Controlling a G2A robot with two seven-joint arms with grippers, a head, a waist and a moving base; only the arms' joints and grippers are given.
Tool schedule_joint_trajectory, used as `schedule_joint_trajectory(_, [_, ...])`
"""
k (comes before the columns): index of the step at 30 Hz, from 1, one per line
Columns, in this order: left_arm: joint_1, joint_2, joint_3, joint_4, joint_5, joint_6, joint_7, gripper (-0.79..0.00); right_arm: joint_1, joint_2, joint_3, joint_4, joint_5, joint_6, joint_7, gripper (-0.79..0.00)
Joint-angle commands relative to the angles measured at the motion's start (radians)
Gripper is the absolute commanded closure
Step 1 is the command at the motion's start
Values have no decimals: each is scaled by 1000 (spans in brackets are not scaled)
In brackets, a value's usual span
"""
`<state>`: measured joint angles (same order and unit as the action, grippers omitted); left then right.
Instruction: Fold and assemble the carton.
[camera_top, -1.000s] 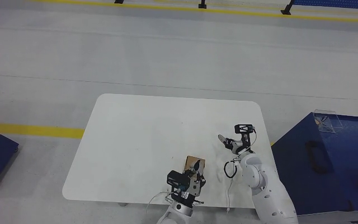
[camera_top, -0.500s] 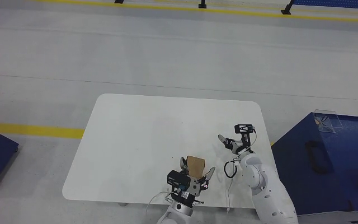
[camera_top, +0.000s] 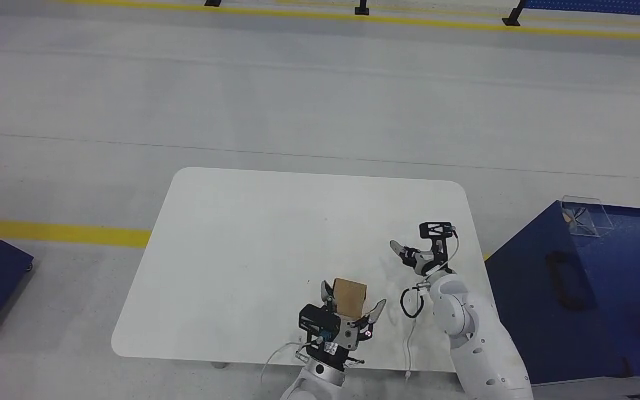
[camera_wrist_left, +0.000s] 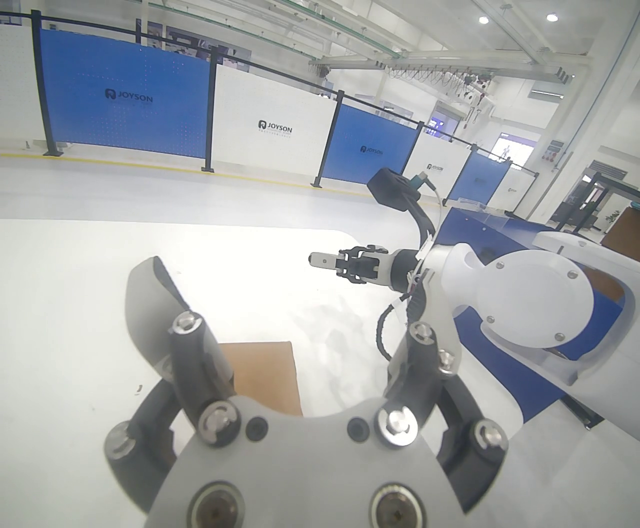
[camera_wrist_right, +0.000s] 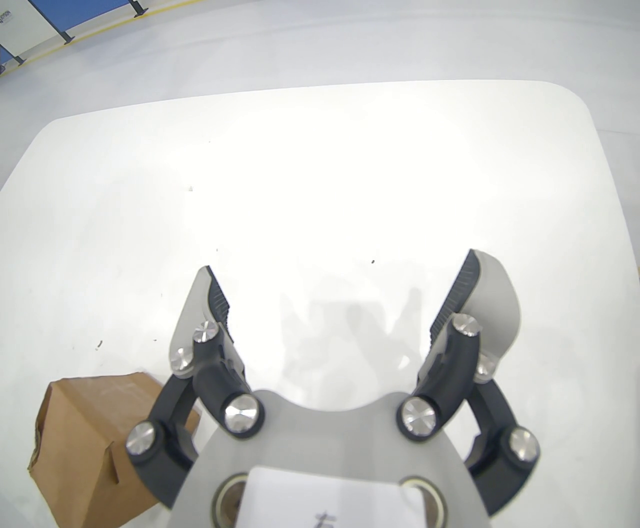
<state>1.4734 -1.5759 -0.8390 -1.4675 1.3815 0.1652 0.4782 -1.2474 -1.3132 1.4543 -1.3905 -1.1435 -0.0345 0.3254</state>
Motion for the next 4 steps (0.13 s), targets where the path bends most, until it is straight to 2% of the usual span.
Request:
schedule_joint_trajectory(1, [0,0,0,0,0,0,0,-735,0,0,0,0,0,0,0,-784])
schedule_joint_trajectory(4, [0,0,0,0,0,0,0,-735,0,0,0,0,0,0,0,-785])
